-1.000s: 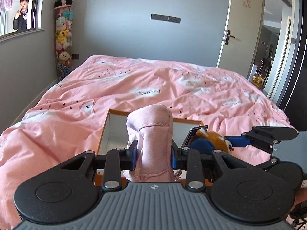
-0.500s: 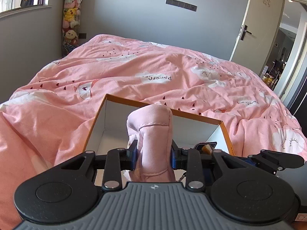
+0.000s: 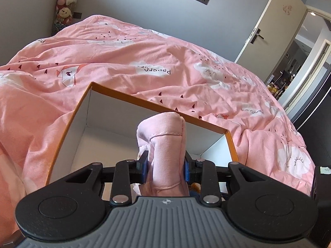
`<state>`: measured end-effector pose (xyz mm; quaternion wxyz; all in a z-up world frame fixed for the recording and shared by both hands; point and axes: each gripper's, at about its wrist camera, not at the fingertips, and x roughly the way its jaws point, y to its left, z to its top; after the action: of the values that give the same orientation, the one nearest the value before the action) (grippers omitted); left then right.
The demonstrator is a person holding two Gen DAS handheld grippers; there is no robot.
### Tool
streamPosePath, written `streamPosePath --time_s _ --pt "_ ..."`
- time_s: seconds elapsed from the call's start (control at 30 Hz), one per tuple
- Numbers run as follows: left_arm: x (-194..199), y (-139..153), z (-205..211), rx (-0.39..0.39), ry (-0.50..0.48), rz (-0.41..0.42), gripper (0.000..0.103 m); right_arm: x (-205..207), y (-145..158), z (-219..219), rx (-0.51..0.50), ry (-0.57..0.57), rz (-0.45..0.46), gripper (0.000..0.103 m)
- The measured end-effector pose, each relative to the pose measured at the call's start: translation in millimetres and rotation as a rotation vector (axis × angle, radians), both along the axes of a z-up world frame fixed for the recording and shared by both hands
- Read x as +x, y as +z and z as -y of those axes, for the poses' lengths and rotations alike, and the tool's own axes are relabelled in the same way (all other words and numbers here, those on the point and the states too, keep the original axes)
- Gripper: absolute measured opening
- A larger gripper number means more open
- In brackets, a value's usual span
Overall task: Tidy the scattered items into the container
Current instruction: 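Carry the pink pouch and plush raccoon into the shoebox with both grippers, then open both grippers to drop the pouch and raccoon in the box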
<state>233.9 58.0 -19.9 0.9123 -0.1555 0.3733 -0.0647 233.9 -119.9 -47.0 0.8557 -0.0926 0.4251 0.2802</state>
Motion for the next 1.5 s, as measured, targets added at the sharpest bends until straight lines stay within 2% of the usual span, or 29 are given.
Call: streamPosePath --time_s 0.07,0.17,0.3,0.47,0.6,0.73,0.8,0.9,1.0,1.17,1.5 --pt "8.0 -8.0 4.8 0.015 -0.003 -0.034 0.036 3.4 0.7 3.4 0.020 -0.013 -0.016 0.075" --pt "19.9 -20.8 9.2 -0.019 -0.021 -0.081 0.036 7.1 1.6 6.4 0.038 -0.034 -0.033 0.075" --pt "33.6 -34.6 18.6 0.023 -0.038 -0.151 0.036 7.1 -0.9 5.5 0.032 -0.019 -0.034 0.076" --pt "42.8 -54.1 17.3 -0.009 -0.049 -0.250 0.037 11.5 -7.1 8.2 0.034 0.001 -0.059 0.078" --pt "42.4 -62.3 19.5 -0.007 -0.050 -0.280 0.039 15.5 -10.5 9.6 0.040 -0.002 -0.073 0.079" --pt "40.3 -61.9 22.7 0.016 -0.047 -0.284 0.040 15.7 -10.2 13.1 0.057 -0.007 -0.087 0.082" --pt "39.7 -59.4 22.4 0.009 -0.045 -0.278 0.049 15.3 -10.7 15.6 0.071 -0.013 -0.091 0.084" --pt "39.3 -53.8 23.2 0.029 -0.040 -0.269 0.055 12.5 -9.1 17.8 0.090 -0.021 -0.100 0.086" --pt "36.1 -48.9 25.4 0.054 -0.047 -0.259 0.056 11.4 -6.6 19.9 0.103 -0.030 -0.101 0.086" --pt "25.6 -38.7 24.7 0.035 -0.052 -0.234 0.057 4.1 1.5 24.3 0.117 -0.040 -0.086 0.086" --pt "-24.8 17.6 18.7 0.105 -0.083 -0.116 0.057 -35.4 39.8 32.5 0.178 0.003 0.016 0.086"
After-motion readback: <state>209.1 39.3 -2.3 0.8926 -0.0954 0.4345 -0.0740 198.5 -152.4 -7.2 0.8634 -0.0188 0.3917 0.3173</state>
